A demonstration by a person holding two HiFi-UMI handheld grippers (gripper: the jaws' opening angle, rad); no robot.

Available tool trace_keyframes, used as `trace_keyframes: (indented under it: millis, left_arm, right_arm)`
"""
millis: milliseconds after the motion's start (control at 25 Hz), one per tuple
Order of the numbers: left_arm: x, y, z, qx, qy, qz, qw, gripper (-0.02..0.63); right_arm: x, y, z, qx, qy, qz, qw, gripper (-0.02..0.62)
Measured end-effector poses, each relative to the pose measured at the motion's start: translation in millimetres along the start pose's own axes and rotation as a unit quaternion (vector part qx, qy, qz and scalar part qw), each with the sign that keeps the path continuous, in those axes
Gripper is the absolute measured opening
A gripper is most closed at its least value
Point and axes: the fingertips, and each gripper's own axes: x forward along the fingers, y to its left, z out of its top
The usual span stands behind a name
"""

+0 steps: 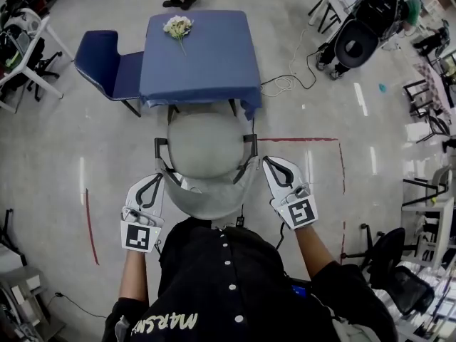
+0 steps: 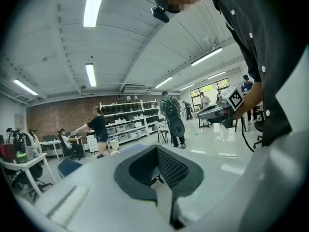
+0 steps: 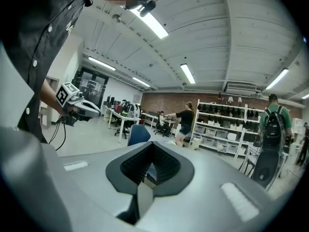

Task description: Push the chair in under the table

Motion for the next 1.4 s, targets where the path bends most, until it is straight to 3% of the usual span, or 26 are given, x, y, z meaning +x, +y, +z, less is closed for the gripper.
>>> trace_keyframes:
  millis: [80, 280, 560, 720, 840, 920, 1040, 1120, 1200, 1400]
  left_arm:
    - [8.8, 5.2, -5.3, 0.035, 0.009, -0.033, 0.9988, 0.0]
    - [24.5, 5.7, -43.8, 0.043, 0.047, -0.112, 0.9917, 0.003]
    - [28.0, -28.6, -128.0, 0.035, 0.118, -0.225, 0.9666, 0.036]
    - [20.3, -65.9, -182.3, 0.043, 0.166, -0.283, 0.9438, 0.068]
    - [3.5, -91.0, -215.7, 0.061, 0.202, -0.334, 0.9186, 0.094]
    - [-8.5, -105.4, -236.1, 0.077, 0.224, -0.372, 0.8974, 0.141]
    - [-31.0, -126.6, -259.8, 0.116, 0.25, -0.433, 0.8583, 0.229]
    - [-40.8, -138.3, -270.1, 0.139, 0.258, -0.458, 0.8394, 0.271]
    - [-42.0, -146.0, -277.6, 0.153, 0.26, -0.469, 0.83, 0.287]
    - [-34.4, -156.4, -282.1, 0.155, 0.254, -0.469, 0.8316, 0.296]
  right_arm:
    - [13.2, 1.6, -3.5, -0.015, 0.011, 0.01, 1.0, 0.018]
    - [34.9, 15.6, -46.7, -0.052, 0.102, 0.054, 0.992, 0.02]
    - [31.0, 64.1, -120.9, -0.097, 0.175, 0.194, 0.961, 0.021]
    - [5.3, 89.0, -186.0, -0.133, 0.211, 0.285, 0.925, 0.021]
    - [-15.6, 110.1, -221.8, -0.138, 0.244, 0.354, 0.892, 0.059]
    - [-29.2, 119.8, -241.2, -0.133, 0.265, 0.394, 0.87, 0.152]
    - [-50.4, 131.4, -259.2, -0.13, 0.284, 0.436, 0.844, 0.302]
    - [-61.1, 140.6, -268.4, -0.144, 0.289, 0.455, 0.83, 0.358]
    - [-65.3, 152.3, -275.8, -0.154, 0.289, 0.473, 0.818, 0.383]
    - [-58.2, 179.4, -280.1, -0.158, 0.272, 0.483, 0.817, 0.372]
